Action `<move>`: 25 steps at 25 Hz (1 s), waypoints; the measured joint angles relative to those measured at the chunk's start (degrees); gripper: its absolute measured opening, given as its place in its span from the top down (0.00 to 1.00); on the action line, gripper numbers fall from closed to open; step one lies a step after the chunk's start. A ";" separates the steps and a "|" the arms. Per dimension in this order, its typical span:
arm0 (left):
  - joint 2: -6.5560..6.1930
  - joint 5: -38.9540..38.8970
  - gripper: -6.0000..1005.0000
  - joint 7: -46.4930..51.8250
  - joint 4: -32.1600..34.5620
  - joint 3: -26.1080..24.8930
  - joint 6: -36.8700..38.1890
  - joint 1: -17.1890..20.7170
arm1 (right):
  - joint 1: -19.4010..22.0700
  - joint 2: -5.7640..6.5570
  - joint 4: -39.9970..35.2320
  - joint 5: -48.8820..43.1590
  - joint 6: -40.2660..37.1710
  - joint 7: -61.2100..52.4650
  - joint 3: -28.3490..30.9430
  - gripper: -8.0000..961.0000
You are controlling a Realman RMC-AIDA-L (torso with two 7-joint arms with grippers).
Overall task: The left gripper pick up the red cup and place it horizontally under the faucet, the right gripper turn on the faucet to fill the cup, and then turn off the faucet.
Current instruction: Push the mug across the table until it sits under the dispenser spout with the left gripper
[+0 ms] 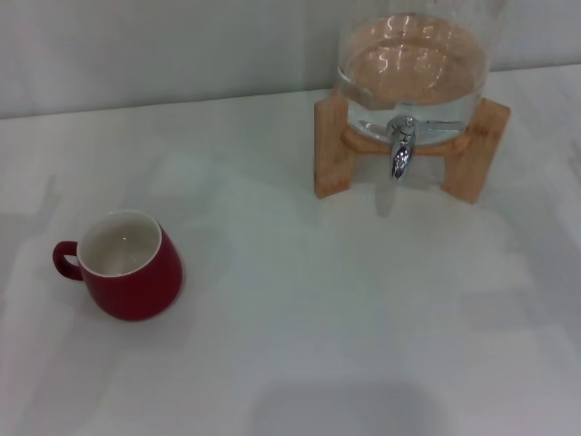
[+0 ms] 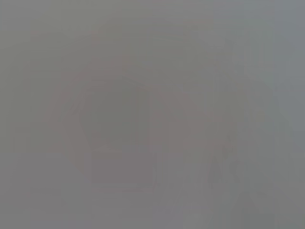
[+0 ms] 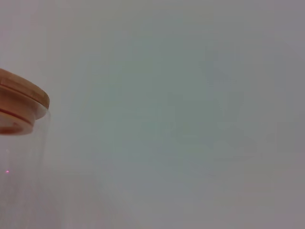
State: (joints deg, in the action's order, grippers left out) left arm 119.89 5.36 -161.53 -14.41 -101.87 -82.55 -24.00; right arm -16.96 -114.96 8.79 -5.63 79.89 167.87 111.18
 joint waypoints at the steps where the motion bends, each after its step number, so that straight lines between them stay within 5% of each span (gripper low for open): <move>1: 0.00 -0.01 0.12 0.03 0.00 0.00 0.00 0.00 | 0.00 0.00 0.00 0.00 0.00 0.00 0.00 0.36; 25: 0.71 -0.21 0.12 3.15 5.62 1.95 -0.77 2.52 | -0.03 0.13 0.52 -0.14 -0.25 0.00 -0.16 0.36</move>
State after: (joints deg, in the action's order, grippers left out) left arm 120.60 5.15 -158.38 -8.79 -99.92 -83.33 -21.48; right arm -16.99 -114.83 9.31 -5.77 79.64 167.87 111.02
